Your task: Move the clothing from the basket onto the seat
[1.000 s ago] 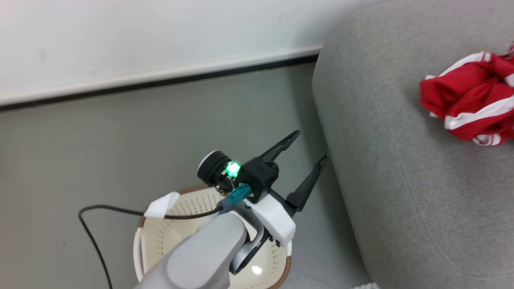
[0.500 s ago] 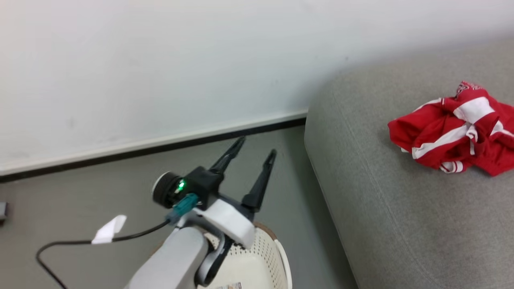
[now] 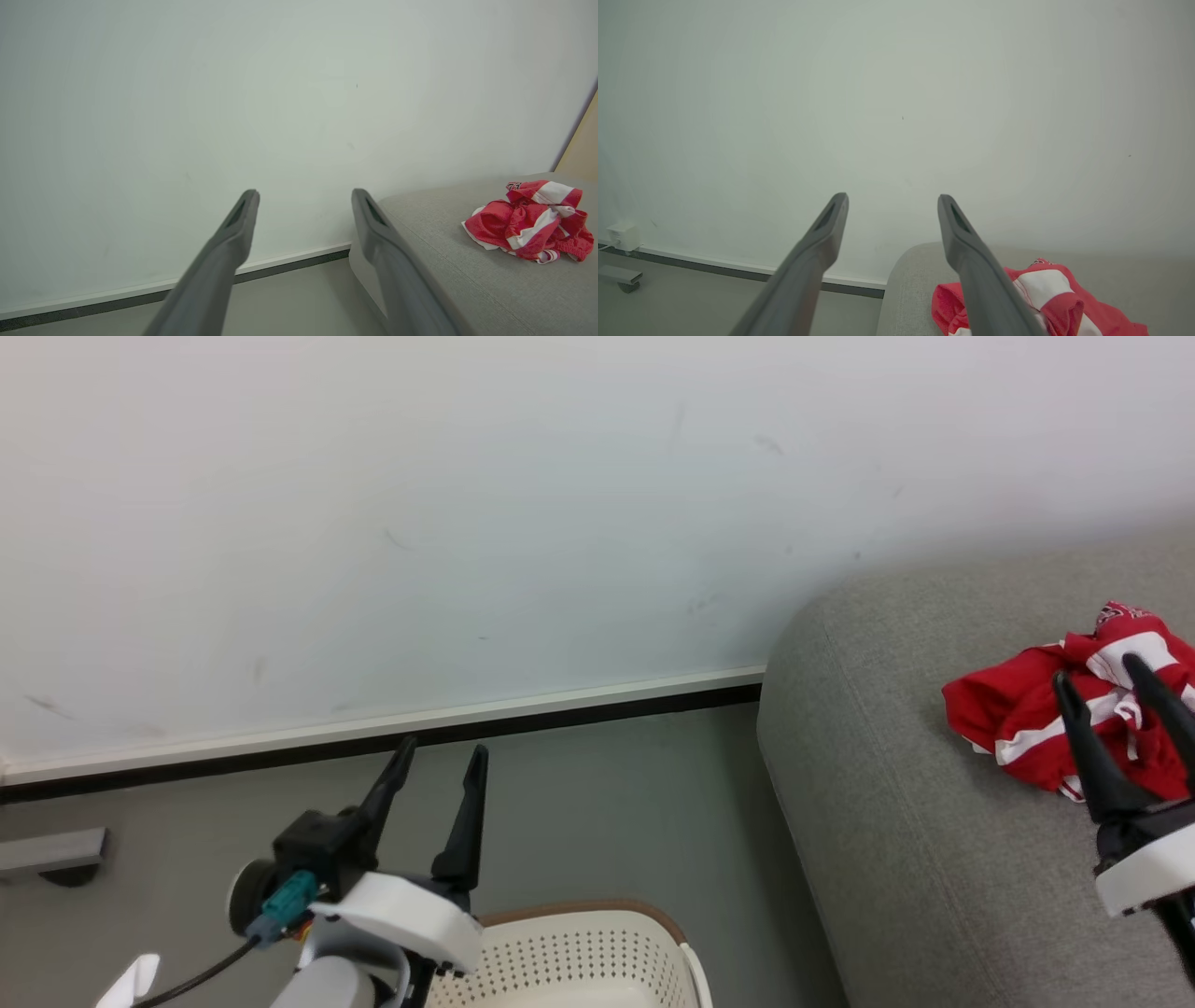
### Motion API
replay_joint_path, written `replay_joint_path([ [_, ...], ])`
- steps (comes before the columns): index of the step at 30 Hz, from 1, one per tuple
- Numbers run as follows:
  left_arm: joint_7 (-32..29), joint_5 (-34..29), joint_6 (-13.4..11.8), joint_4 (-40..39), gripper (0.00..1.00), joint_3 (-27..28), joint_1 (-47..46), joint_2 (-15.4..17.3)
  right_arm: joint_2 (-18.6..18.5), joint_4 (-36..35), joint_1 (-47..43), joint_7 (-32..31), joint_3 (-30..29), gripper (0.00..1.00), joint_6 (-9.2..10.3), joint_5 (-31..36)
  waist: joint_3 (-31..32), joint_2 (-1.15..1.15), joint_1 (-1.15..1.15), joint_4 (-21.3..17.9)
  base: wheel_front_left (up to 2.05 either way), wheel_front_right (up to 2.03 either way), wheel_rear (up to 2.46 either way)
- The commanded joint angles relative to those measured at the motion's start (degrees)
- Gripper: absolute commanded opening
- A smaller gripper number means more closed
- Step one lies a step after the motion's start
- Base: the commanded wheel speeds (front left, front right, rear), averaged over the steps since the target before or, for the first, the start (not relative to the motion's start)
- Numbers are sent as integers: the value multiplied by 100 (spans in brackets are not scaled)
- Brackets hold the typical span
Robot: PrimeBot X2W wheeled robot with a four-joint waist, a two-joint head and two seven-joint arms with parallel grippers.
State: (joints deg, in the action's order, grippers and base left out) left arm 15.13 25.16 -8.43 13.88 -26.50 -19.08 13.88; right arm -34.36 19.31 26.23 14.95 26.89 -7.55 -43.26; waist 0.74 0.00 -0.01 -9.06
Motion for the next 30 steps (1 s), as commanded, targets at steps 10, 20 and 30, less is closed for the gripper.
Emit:
replay_joint_path([
  [10,2,-317,-158,-649,100,1101,1094,-232,1150,-855,-1802,13,-1401,100,14,1100,170,0,1,362,0,0,0],
  [20,2,-853,-12,-581,100,1941,1983,-615,1767,-1159,-2488,14,-1757,100,13,1523,250,0,1,407,0,0,0],
  [30,2,-1219,252,-278,100,2274,2130,-882,1872,-1110,-2556,15,-1617,100,13,1715,238,0,1,418,0,0,0],
])
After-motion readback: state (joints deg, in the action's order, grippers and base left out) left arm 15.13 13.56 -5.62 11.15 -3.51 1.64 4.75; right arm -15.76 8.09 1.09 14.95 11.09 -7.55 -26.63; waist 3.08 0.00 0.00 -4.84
